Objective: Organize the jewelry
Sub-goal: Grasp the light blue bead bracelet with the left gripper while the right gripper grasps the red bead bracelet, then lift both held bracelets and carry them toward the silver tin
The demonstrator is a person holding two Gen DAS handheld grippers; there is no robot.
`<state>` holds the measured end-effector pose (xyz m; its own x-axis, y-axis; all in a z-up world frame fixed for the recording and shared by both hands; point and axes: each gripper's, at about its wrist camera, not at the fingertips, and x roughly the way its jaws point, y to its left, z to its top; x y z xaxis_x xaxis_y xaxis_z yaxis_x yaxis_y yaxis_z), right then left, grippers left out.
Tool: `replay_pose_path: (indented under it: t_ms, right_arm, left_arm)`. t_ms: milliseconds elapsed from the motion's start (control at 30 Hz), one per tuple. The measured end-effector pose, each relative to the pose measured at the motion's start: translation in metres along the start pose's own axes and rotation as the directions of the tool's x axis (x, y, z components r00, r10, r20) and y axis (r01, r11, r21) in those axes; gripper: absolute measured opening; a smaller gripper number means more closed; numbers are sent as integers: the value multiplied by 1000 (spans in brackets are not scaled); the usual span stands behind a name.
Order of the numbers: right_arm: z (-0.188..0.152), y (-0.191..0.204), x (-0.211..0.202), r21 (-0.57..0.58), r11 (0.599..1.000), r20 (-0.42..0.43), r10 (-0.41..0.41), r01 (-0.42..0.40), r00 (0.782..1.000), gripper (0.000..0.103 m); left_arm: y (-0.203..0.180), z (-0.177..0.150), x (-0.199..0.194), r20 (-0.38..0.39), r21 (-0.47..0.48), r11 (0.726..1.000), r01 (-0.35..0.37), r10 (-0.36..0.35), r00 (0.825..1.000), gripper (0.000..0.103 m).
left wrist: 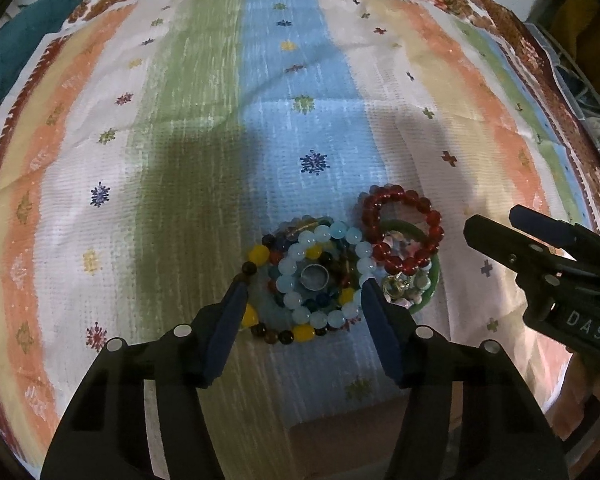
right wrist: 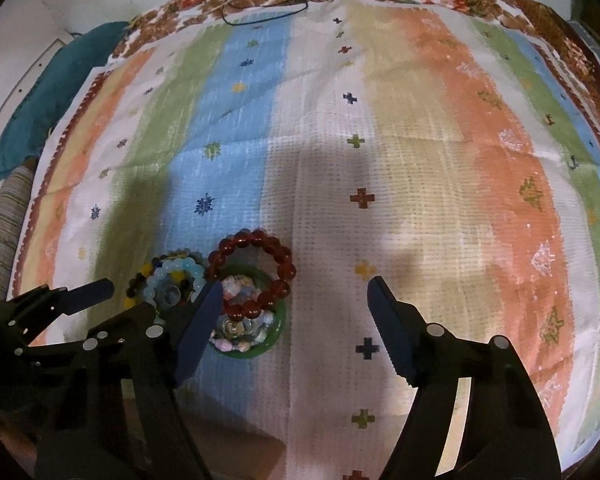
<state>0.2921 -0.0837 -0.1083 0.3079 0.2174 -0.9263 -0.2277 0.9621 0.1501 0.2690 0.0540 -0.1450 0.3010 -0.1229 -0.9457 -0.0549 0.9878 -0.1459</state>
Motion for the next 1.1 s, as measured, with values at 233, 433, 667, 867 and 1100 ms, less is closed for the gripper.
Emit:
replay_pose_path:
  t_ms: [233, 433, 667, 867, 1100]
  right_arm:
    - [5, 4, 14, -11, 1000, -19, -1, 0, 1000, 65]
    - [7, 5, 29, -6, 1000, -42, -5, 5, 999, 53]
    - [9, 7, 45, -6, 1000, -71, -7, 7, 997, 33]
    - [11, 10, 53, -19, 1000, -77, -4, 2, 997, 20]
    - [11, 9, 53, -22, 1000, -70, -5, 4, 998, 15]
  left_arm:
    - [1, 5, 12, -24, 7, 1000, 14, -14, 1000, 49]
    - [1, 6, 22, -44, 22, 1000, 2, -1, 999, 40]
    - [5, 4, 35, -69, 16, 1000, -20, 21, 997, 30]
    - [8, 6, 41, -71, 9, 1000, -26, 26, 997, 17]
    - [8, 7, 33, -59, 10, 999, -35, 36, 998, 11]
